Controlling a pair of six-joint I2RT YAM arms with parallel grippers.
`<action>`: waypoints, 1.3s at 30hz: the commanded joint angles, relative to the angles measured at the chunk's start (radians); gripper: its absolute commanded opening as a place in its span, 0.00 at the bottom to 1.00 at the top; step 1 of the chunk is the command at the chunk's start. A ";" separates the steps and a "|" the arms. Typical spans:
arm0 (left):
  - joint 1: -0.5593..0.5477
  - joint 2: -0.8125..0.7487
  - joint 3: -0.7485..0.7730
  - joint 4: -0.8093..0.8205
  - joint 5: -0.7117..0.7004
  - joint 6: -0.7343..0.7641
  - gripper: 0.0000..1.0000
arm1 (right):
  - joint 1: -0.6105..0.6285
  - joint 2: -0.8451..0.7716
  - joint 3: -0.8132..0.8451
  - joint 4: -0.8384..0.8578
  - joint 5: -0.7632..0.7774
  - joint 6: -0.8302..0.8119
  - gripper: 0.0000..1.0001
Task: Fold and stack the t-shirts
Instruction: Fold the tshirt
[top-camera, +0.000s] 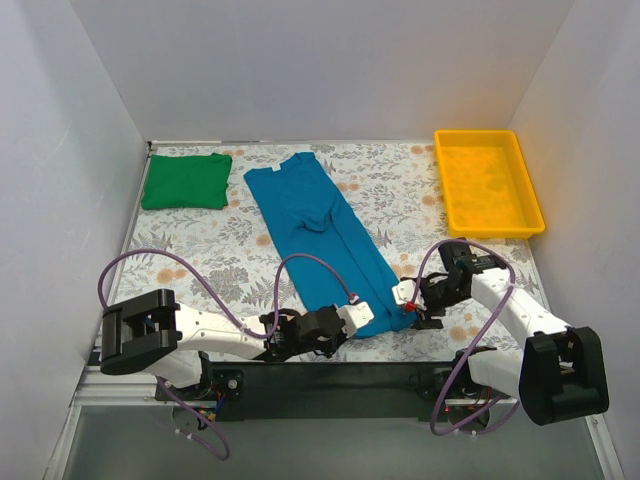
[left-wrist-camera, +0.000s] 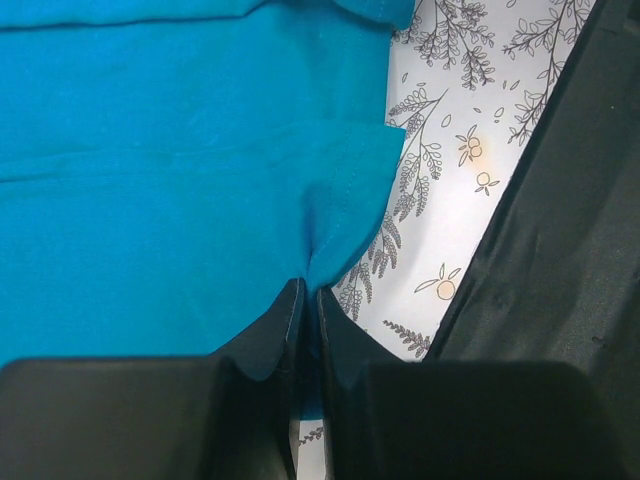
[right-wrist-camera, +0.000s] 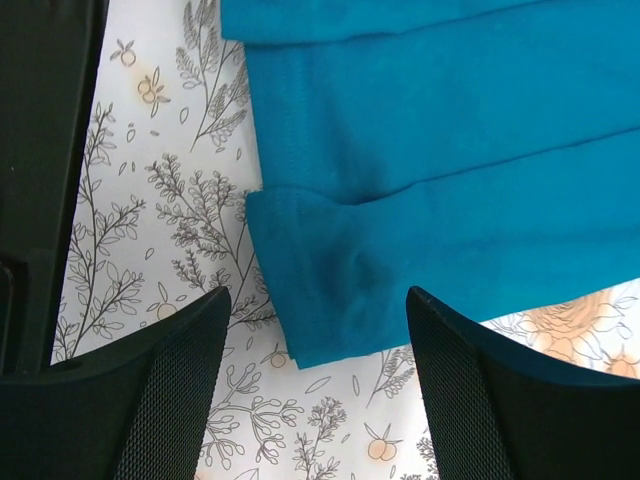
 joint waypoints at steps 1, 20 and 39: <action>0.002 -0.018 0.003 0.011 0.020 0.001 0.00 | 0.025 0.002 -0.036 0.040 0.069 -0.048 0.77; 0.002 -0.012 0.000 0.017 0.025 -0.001 0.00 | 0.111 0.071 -0.121 0.207 0.184 0.004 0.37; 0.002 -0.027 -0.014 0.029 0.026 0.004 0.00 | 0.113 0.044 -0.067 0.203 0.150 0.115 0.01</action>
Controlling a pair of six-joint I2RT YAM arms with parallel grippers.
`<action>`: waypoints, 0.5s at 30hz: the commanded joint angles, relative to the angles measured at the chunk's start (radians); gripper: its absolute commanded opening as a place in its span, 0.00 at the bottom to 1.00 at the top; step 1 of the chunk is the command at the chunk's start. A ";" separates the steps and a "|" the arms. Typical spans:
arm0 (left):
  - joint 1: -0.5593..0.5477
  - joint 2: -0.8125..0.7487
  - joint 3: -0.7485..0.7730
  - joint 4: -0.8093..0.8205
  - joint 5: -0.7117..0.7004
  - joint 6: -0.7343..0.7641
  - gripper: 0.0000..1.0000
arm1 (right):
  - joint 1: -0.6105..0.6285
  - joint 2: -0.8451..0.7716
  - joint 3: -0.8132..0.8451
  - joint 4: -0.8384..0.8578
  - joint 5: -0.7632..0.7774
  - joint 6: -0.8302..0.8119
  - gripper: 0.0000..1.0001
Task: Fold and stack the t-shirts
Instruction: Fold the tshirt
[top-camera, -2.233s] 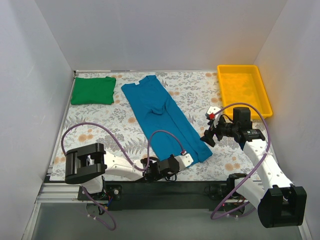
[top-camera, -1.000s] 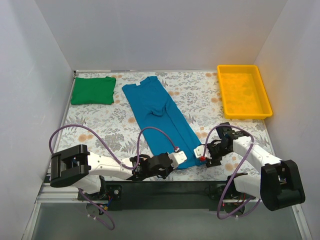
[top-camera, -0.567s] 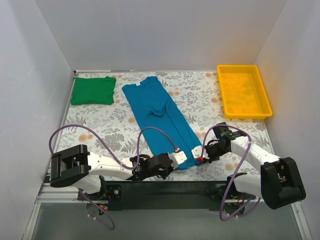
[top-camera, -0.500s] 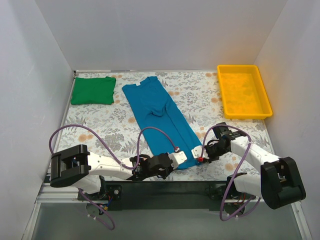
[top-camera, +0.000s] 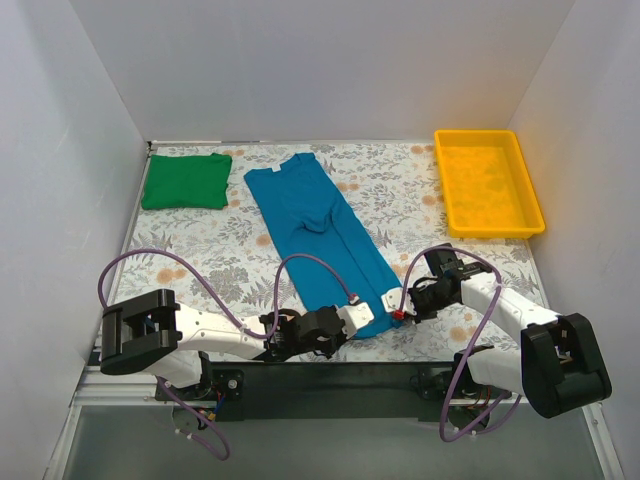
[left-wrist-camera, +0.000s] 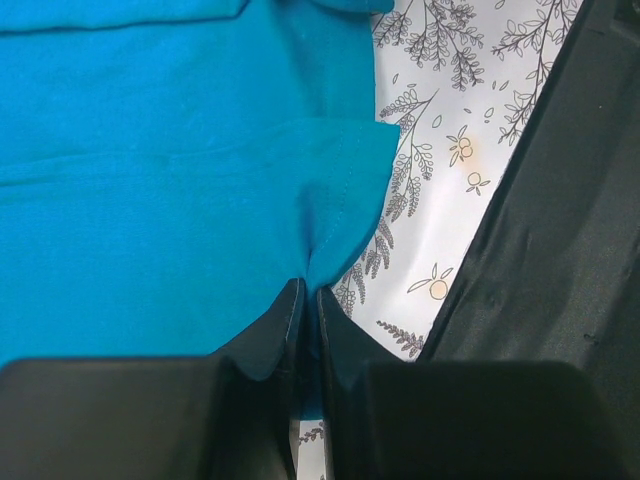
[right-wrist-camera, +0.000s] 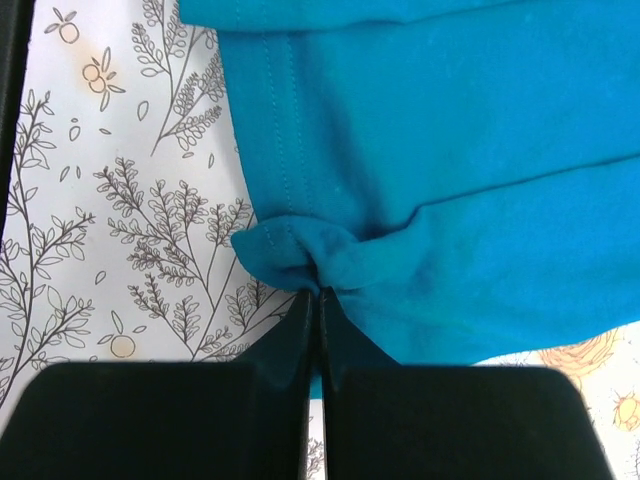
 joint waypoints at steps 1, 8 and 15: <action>0.002 -0.029 -0.014 0.023 0.011 0.005 0.00 | 0.005 -0.005 0.032 -0.024 0.051 0.061 0.01; 0.004 -0.039 -0.017 0.026 0.020 0.011 0.00 | 0.005 -0.038 0.093 -0.113 0.025 0.055 0.01; 0.004 -0.060 -0.024 0.028 0.027 0.014 0.00 | 0.005 -0.023 0.152 -0.154 0.013 0.064 0.01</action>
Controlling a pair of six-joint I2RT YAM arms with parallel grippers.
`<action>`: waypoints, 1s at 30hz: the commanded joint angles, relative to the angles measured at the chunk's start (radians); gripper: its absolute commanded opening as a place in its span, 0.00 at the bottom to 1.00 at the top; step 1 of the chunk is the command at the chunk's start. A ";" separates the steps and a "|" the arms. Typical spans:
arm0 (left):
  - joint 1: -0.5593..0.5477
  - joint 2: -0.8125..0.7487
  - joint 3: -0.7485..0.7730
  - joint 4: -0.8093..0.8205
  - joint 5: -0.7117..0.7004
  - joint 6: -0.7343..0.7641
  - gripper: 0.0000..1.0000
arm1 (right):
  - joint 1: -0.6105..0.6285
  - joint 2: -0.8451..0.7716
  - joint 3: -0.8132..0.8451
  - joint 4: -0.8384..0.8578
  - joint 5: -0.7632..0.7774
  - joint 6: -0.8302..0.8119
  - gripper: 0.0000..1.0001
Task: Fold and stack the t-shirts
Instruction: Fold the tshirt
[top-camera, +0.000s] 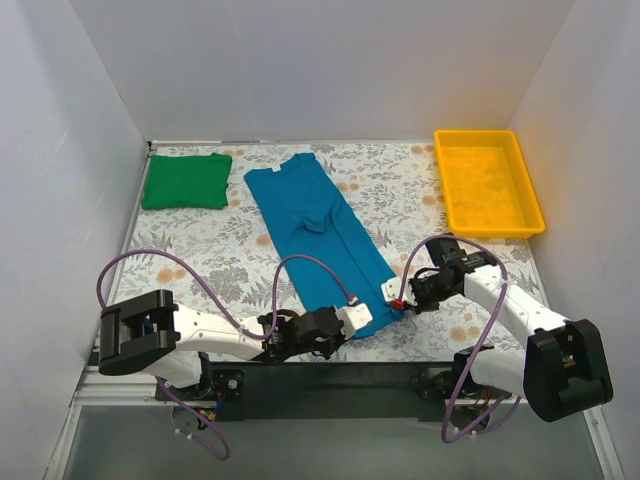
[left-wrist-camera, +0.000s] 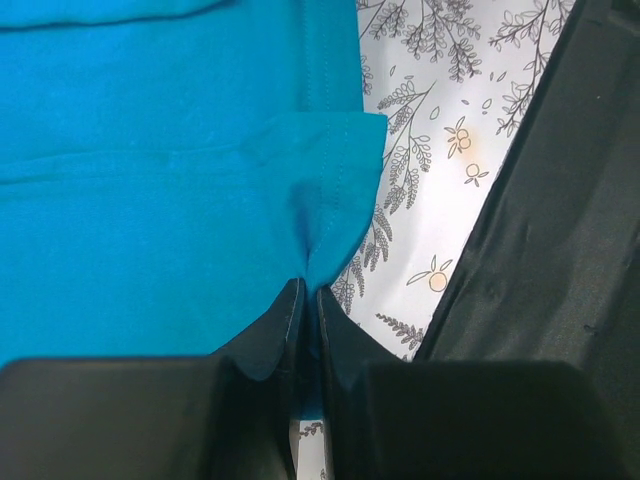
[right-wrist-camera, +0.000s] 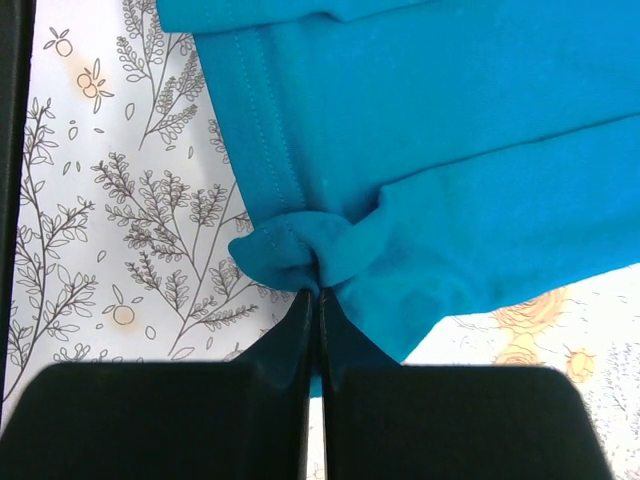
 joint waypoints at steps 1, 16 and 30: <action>0.004 -0.059 -0.010 0.019 0.021 0.010 0.00 | 0.004 -0.002 0.054 -0.042 -0.020 0.013 0.01; 0.013 -0.108 -0.019 0.015 0.031 0.006 0.00 | 0.004 0.050 0.199 -0.034 -0.083 0.077 0.01; 0.060 -0.187 -0.047 0.031 0.083 -0.017 0.00 | 0.004 0.110 0.289 -0.034 -0.116 0.100 0.01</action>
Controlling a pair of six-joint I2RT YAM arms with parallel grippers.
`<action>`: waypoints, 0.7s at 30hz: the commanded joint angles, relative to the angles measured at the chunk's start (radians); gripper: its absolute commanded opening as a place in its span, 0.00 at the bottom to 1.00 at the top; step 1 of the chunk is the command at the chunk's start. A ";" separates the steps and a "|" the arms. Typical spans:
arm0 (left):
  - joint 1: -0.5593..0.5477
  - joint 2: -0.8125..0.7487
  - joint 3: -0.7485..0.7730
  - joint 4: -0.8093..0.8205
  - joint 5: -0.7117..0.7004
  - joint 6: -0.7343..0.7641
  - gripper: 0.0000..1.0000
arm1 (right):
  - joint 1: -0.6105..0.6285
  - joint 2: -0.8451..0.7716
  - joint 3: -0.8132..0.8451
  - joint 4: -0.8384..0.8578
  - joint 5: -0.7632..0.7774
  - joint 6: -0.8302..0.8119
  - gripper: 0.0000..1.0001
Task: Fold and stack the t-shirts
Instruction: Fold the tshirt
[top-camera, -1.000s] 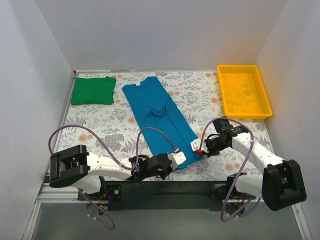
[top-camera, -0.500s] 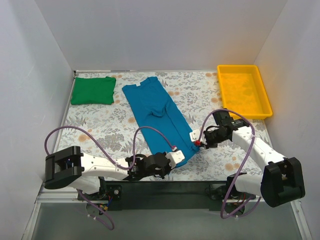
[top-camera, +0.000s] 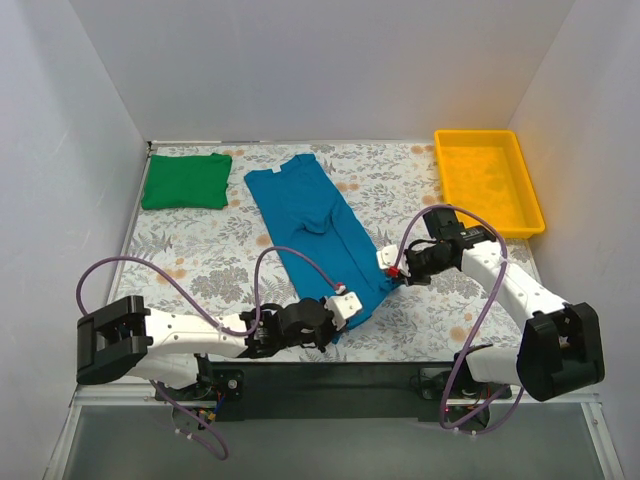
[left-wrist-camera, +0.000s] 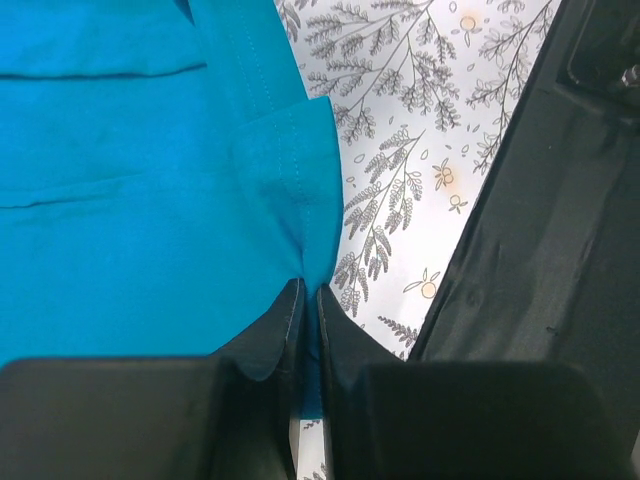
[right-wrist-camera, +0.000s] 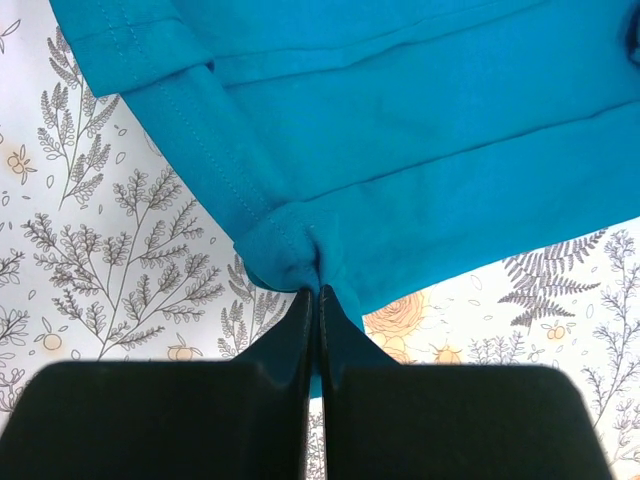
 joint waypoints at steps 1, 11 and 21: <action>0.026 -0.055 -0.014 0.029 0.041 -0.012 0.00 | 0.004 0.019 0.060 -0.009 -0.033 0.015 0.01; 0.129 -0.111 -0.020 0.047 0.135 -0.007 0.00 | 0.010 0.108 0.163 -0.007 -0.047 0.039 0.01; 0.289 -0.144 -0.043 0.067 0.285 0.008 0.00 | 0.036 0.281 0.363 0.002 -0.045 0.091 0.01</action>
